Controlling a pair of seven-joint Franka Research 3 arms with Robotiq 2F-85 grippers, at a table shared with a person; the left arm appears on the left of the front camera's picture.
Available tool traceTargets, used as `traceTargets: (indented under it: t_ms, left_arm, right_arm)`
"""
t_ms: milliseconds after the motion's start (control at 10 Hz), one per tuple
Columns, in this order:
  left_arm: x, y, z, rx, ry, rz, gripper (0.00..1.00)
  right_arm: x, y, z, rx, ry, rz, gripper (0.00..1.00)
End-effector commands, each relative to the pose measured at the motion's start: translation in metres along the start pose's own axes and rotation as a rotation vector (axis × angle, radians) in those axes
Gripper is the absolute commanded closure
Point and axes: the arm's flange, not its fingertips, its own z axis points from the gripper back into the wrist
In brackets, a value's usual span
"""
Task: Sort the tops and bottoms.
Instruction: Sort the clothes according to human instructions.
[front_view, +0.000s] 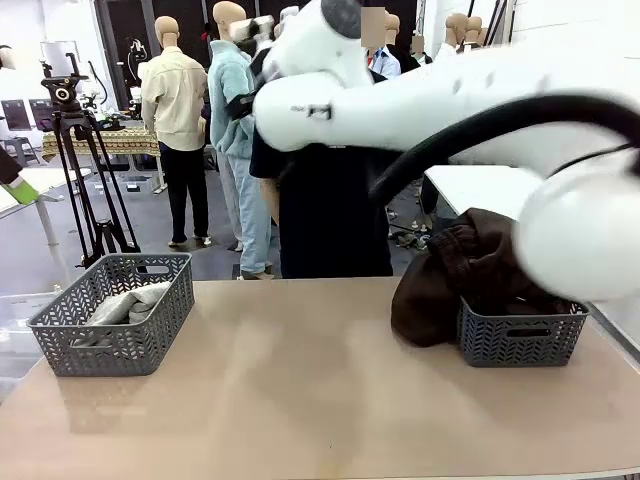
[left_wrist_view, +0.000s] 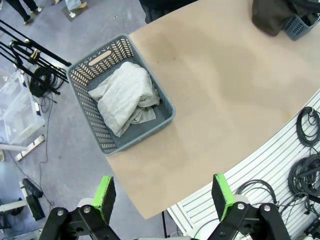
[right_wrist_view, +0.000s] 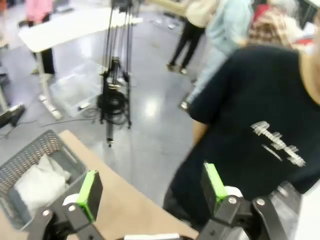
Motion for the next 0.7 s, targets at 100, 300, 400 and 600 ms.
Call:
traceTargets:
  t_ms: [100, 300, 400, 600]
  left_arm:
    - [-0.001, 0.0, 0.0, 0.0, 0.001, 0.0, 0.0]
    - [-0.001, 0.0, 0.0, 0.0, 0.001, 0.0, 0.0]
    - [-0.001, 0.0, 0.0, 0.0, 0.001, 0.0, 0.0]
    - [-0.001, 0.0, 0.0, 0.0, 0.001, 0.0, 0.0]
  right_arm:
    - [-0.17, 0.026, 0.195, -0.183, 0.022, -0.104, 0.0]
    - [-0.179, 0.026, 0.211, -0.222, 0.016, -0.13, 0.0]
    - [-0.179, 0.026, 0.211, -0.219, 0.016, -0.128, 0.0]
    - [-0.175, 0.022, 0.194, -0.181, 0.017, -0.114, 0.0]
